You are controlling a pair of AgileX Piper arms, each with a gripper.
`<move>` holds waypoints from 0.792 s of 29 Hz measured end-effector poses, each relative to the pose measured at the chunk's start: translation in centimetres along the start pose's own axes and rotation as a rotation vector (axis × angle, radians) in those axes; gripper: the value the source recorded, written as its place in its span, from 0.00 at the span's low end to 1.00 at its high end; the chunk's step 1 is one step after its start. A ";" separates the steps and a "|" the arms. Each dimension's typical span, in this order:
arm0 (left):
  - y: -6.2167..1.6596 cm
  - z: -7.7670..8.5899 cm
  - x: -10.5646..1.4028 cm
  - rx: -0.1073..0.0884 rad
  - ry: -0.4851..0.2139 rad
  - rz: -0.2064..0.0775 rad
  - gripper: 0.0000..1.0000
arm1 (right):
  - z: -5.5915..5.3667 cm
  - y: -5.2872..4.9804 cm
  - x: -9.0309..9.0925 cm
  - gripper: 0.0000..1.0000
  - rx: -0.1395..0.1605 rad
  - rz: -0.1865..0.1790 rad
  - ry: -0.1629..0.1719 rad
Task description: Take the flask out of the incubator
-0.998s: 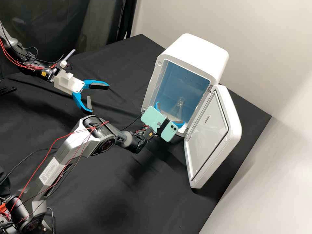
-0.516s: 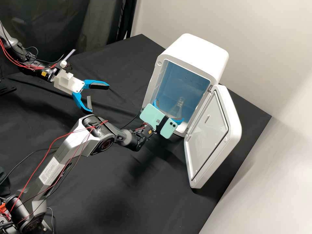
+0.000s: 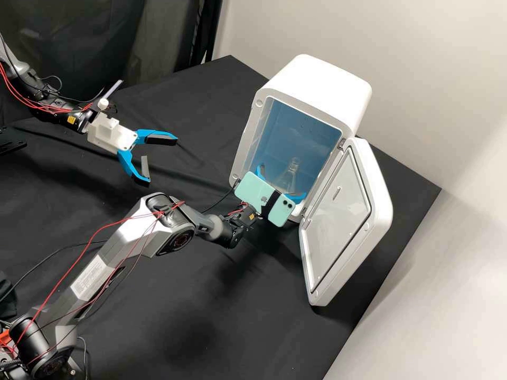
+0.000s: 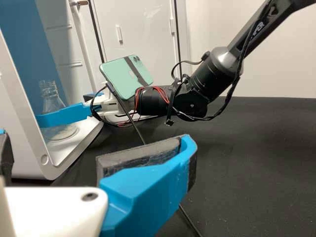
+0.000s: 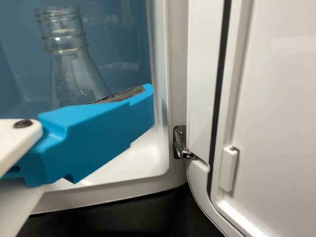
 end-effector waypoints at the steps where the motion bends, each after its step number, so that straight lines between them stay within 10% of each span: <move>1: 0.00 0.0 0.0 0.000 0.000 0.000 1.00 | 0.0 0.0 0.1 1.00 -0.001 -0.001 -0.001; 23: 0.51 0.1 -0.3 0.004 0.003 0.005 1.00 | 0.7 -0.2 2.2 1.00 0.001 -0.025 -0.015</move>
